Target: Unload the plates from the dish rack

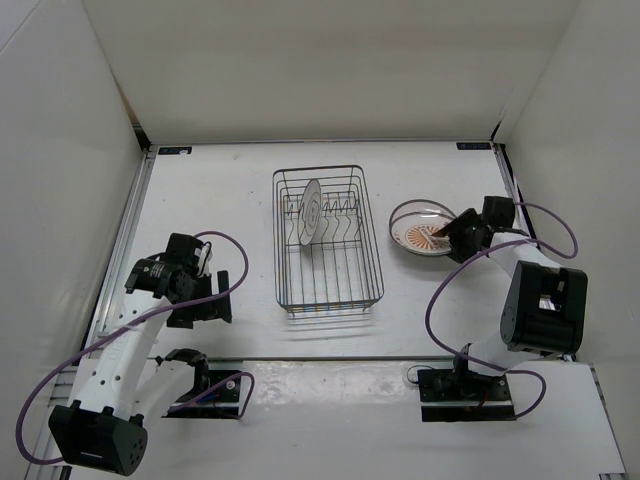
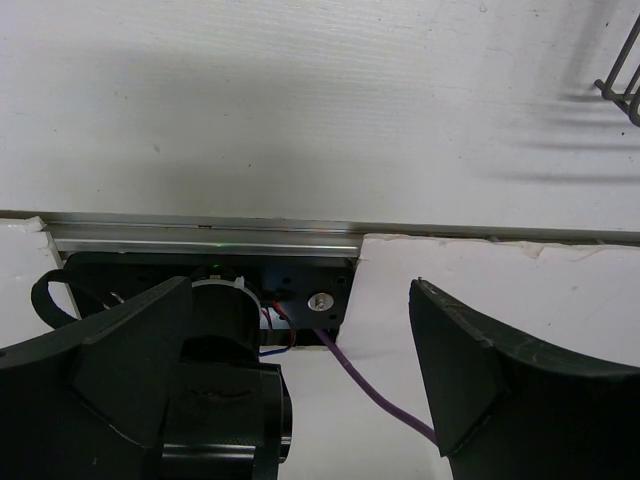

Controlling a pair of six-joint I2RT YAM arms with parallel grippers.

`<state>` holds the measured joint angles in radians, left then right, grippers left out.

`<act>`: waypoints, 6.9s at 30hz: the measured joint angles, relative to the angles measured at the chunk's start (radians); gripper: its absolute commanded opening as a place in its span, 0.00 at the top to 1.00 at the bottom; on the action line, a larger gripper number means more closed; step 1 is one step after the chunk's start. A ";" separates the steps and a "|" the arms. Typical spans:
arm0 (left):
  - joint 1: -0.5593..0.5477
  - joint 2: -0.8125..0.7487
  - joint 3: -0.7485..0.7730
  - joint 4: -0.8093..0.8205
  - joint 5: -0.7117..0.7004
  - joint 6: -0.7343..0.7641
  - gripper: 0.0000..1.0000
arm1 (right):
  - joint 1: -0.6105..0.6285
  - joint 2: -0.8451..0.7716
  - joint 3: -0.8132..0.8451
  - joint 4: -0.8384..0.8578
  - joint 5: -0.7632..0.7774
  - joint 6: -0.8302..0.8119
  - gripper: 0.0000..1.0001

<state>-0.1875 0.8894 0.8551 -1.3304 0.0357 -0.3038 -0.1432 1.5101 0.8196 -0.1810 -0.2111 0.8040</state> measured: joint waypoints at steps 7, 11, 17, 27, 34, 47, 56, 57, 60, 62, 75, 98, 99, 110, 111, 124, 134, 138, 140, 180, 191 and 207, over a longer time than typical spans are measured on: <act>0.000 0.000 -0.005 0.002 0.001 0.000 0.00 | -0.009 0.005 0.060 -0.160 0.026 -0.030 0.10; 0.000 0.000 -0.009 0.003 0.002 0.000 0.00 | -0.014 0.029 0.181 -0.338 0.096 -0.056 0.10; 0.000 0.000 -0.009 0.005 0.006 0.000 0.00 | -0.014 0.211 0.655 -0.811 0.283 -0.042 0.10; 0.000 0.025 0.003 0.003 0.032 -0.002 0.00 | 0.059 -0.101 0.482 -0.634 0.092 -0.028 0.28; 0.064 0.138 0.364 0.133 0.191 -0.012 0.00 | 0.142 0.054 0.718 -0.595 -0.031 -0.111 0.32; -0.230 0.932 1.177 0.275 0.219 -0.060 0.05 | 0.143 -0.171 0.636 -0.880 -0.030 -0.239 0.27; -0.394 1.153 1.253 0.337 0.093 -0.046 0.02 | 0.144 -0.163 0.684 -0.935 0.080 -0.345 0.21; -0.404 1.159 1.250 0.336 0.086 -0.045 0.02 | 0.144 -0.163 0.684 -0.936 0.087 -0.349 0.21; -0.421 1.179 1.258 0.333 0.069 -0.036 0.02 | 0.143 -0.170 0.673 -0.934 0.109 -0.360 0.20; -0.422 1.196 1.263 0.333 0.056 -0.029 0.04 | 0.144 -0.183 0.657 -0.936 0.125 -0.367 0.18; -0.405 1.219 1.151 0.340 0.031 0.030 0.54 | 0.143 -0.212 0.623 -0.939 0.157 -0.370 0.18; -0.355 1.036 1.194 0.484 0.042 0.097 0.99 | 0.193 -0.151 0.624 -0.938 0.121 -0.337 0.16; -0.353 1.004 1.193 0.489 0.023 0.102 0.99 | 0.195 -0.148 0.624 -0.939 0.119 -0.337 0.16; -0.315 0.732 1.109 0.436 -0.593 0.422 0.99 | 0.210 -0.140 0.624 -0.939 0.102 -0.333 0.16; -0.285 0.726 1.038 0.402 -0.637 0.405 0.99 | 0.211 -0.137 0.624 -0.939 0.098 -0.332 0.16; -0.118 1.075 0.872 0.101 -0.674 -0.014 0.86 | 0.216 -0.143 0.621 -0.926 0.066 -0.325 0.15; -0.084 1.210 0.871 0.060 -0.609 -0.137 0.60 | 0.227 -0.204 0.610 -0.892 0.034 -0.374 0.14; -0.068 1.262 0.874 0.026 -0.563 -0.185 0.52 | 0.242 -0.208 0.610 -0.885 0.024 -0.391 0.14; -0.062 1.276 0.875 0.011 -0.545 -0.203 0.49 | 0.250 -0.208 0.610 -0.882 0.020 -0.398 0.14; 0.007 0.165 0.357 0.105 -0.175 -0.115 0.00 | 0.564 0.368 0.649 -0.751 0.027 -0.286 0.13; -0.009 0.130 0.301 0.110 -0.148 -0.121 0.00 | 0.629 0.475 0.731 -0.772 0.138 -0.330 0.51; -0.018 0.130 0.296 0.109 -0.109 -0.127 0.00 | 0.641 0.474 0.748 -0.767 0.180 -0.444 0.39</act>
<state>-0.2050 1.0195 1.1507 -1.2209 -0.0731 -0.4309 0.4980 1.9839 1.5677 -0.9482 -0.0307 0.3595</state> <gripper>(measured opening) 0.995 0.564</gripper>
